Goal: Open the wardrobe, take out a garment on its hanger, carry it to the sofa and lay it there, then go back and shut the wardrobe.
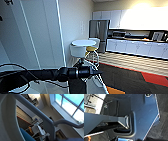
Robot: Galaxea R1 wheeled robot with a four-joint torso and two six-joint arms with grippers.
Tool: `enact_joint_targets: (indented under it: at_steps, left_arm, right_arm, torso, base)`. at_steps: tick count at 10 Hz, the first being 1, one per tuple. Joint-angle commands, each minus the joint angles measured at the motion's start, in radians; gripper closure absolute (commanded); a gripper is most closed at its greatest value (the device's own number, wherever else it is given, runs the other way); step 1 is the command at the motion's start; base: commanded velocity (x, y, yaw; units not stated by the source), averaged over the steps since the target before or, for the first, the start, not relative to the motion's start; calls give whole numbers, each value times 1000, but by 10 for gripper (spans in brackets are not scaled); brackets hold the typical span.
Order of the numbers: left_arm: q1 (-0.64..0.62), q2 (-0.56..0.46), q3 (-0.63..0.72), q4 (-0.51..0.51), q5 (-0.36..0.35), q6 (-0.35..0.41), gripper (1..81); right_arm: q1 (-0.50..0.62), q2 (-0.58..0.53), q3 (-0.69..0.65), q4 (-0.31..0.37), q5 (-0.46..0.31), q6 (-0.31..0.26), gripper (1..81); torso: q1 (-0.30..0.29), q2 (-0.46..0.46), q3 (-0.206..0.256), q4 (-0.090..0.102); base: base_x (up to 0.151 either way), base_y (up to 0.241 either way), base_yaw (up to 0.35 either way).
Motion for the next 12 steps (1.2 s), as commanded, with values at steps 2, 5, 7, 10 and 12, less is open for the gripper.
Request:
enact_joint_targets:
  at_steps: [2, 5, 7, 10, 12]
  left_arm:
    - [-166, -7, 33, 29, -38, 17, 811]
    - [-166, -4, 36, 34, -31, 17, 811]
    - [-166, -5, 39, 35, -27, 17, 811]
    - [-166, -8, 48, 43, -25, 17, 811]
    - [-166, -8, 51, 43, -24, 17, 811]
  right_arm:
    - [33, -10, 3, -11, -38, -3, 10]
    - [33, -9, 0, -11, -37, -3, 10]
    - [33, -6, 0, -12, -37, -3, 10]
    - [34, -3, 0, -12, -38, -3, 10]
    - [34, -1, 0, -12, -38, -3, 10]
  torso:
    - [0, 0, 0, 0]
    - [0, 0, 0, 0]
    - [0, 0, 0, 0]
    - [0, 0, 0, 0]
    - [0, 0, 0, 0]
  base:
    - [0, 0, -228]
    - [0, 0, -228]
    - [0, 0, -228]
    - [0, 0, -228]
    - [0, 0, -228]
